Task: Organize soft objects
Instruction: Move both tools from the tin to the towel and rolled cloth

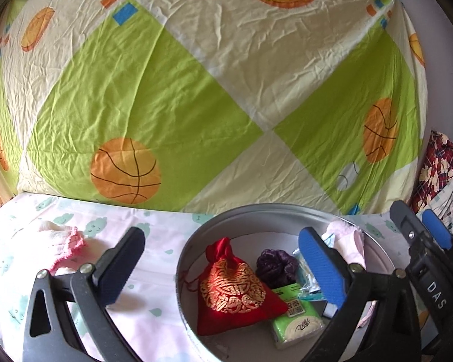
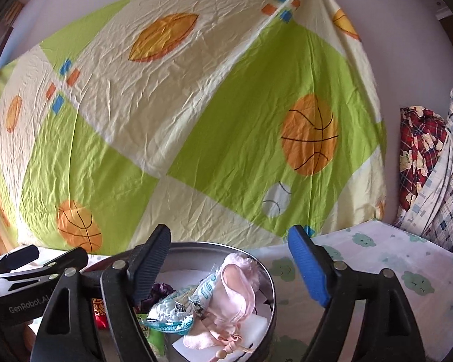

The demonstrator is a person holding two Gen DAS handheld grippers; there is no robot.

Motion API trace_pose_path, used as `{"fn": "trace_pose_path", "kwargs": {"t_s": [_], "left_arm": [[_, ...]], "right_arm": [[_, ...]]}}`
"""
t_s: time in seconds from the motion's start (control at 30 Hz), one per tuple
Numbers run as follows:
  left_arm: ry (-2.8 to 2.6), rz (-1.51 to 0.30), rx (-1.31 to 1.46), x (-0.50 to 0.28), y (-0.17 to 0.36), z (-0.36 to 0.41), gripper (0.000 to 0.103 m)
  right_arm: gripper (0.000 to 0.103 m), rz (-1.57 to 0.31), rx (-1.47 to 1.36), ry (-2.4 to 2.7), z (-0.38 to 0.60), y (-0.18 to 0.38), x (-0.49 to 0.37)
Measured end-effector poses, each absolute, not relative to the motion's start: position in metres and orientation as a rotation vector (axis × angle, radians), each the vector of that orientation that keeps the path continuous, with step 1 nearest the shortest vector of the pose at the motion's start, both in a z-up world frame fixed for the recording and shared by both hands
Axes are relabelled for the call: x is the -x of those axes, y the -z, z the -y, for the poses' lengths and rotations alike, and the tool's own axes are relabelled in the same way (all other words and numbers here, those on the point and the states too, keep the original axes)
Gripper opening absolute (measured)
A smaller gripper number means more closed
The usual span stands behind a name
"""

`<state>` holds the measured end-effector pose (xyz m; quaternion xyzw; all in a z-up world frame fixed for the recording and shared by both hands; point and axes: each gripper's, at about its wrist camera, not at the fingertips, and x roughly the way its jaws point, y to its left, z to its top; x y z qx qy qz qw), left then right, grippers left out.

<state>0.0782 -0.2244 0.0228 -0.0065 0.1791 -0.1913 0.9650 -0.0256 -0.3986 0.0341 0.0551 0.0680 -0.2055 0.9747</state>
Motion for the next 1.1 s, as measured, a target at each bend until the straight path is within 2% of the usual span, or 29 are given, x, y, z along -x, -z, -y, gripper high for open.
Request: {"fn": "trace_pose_path", "kwargs": {"t_s": [0.33, 0.6, 1.1], "left_arm": [[0.329, -0.251, -0.122, -0.07, -0.027, 0.182, 0.103], [0.277, -0.245, -0.172, -0.082, -0.013, 0.136, 0.103], [0.241, -0.364, -0.055, -0.116, 0.002, 0.086, 0.103]], "right_arm": [[0.082, -0.027, -0.034, 0.471, 0.377, -0.042, 0.044], [0.083, 0.036, 0.01, 0.543, 0.364, -0.045, 0.055], [0.083, -0.069, -0.111, 0.569, 0.346, -0.039, 0.047]]}}
